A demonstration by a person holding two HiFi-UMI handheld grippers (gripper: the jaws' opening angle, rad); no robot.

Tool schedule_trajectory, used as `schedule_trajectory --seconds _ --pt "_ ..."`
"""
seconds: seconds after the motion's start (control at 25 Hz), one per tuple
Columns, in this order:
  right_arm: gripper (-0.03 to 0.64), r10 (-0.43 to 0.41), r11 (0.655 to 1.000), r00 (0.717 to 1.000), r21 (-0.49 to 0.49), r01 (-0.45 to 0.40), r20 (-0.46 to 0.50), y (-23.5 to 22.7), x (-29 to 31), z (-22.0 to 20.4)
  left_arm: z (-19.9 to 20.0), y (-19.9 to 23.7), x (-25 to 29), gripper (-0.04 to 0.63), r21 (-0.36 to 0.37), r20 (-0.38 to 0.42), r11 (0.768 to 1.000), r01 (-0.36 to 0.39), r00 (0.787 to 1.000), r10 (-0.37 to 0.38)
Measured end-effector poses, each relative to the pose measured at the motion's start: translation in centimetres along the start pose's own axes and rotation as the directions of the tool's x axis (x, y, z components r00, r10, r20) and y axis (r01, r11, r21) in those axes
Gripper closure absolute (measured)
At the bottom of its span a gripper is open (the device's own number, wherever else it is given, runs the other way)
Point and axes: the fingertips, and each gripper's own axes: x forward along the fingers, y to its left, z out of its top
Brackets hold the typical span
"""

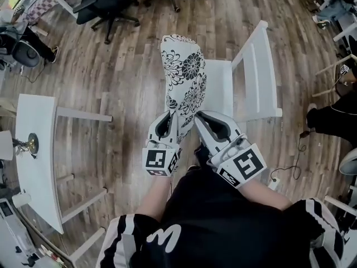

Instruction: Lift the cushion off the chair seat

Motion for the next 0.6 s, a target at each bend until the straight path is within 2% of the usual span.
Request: schedule_trajectory --seconds 0.08,0.28,0.6 --pt "0.583 0.012 1.000 1.000 -0.028 -0.011 0.023 1.8 -0.5 1.2 2.0 -0.4 -1.7 0.575 0.016 0.037 1.000 0.004 0.999 -0.005" --pt "0.583 0.030 0.993 0.996 -0.116 -0.020 0.082 4.3 -1.5 4.2 5.6 -1.1 -5.3 0.575 -0.016 0.119 1.000 -0.001 0.993 0.003" --pt "0.583 0.008 0.987 0.990 -0.160 0.015 0.141 6.7 -3.9 6.1 9.2 -2.9 -11.5 0.574 -0.012 0.201 1.000 0.024 0.979 -0.021"
